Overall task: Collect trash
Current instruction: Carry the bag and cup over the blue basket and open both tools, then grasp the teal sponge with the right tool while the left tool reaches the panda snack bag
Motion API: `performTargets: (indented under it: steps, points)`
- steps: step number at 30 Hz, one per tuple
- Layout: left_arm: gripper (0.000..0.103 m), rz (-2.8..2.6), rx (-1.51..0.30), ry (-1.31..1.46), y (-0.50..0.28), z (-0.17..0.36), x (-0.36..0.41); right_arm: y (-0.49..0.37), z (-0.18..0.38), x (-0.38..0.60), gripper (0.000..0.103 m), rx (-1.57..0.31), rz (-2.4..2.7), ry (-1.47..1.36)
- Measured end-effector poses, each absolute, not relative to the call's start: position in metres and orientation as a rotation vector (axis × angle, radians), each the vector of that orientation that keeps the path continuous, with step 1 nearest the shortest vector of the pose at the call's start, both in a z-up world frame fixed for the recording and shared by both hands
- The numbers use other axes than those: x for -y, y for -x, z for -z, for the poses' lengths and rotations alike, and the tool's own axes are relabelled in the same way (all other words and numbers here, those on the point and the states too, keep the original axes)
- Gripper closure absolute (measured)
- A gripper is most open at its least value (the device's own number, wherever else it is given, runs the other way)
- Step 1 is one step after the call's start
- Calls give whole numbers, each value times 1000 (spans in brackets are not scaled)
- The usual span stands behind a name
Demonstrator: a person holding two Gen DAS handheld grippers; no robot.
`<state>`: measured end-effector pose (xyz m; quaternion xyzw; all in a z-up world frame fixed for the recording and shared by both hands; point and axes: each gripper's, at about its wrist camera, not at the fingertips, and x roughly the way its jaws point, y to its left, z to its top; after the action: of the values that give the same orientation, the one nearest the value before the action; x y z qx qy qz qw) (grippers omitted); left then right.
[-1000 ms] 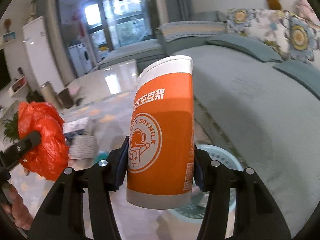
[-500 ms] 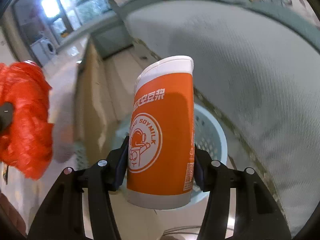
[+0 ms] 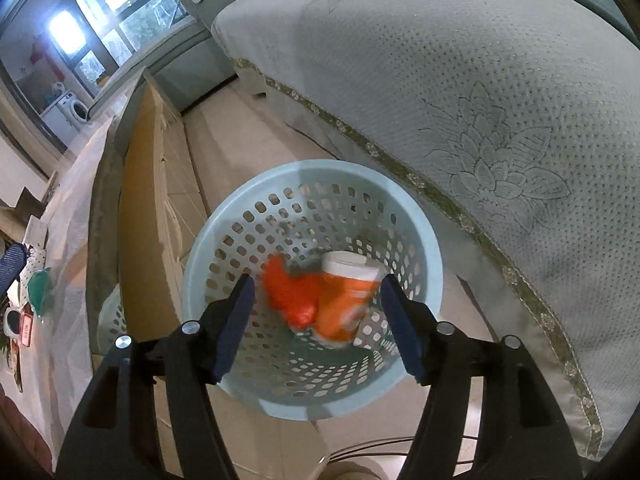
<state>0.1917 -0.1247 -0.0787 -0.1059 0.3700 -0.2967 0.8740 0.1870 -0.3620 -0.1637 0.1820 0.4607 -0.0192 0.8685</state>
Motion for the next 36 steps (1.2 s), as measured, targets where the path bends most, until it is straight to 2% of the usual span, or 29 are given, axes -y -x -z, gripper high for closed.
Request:
performTargets:
  steps: [10,16,20,27,36]
  points:
    - [36,542,-678,232,-159,42,82,-160,98,322,41,-790,-98,-314]
    - [36,394,-591,285,-127,9,14,-147,45,263,41,-674,-254,-258]
    - [36,238,-561,321,-105,-2,-48,-147,28,216,41,-659,-354,-192]
    - [34,-49,-551,426,-67,7,-166,-155,31,136,41,-671,-466,-54]
    - [31,-461,-630,440,-41,43,-272,-187,85,109,41,-772,-393,58]
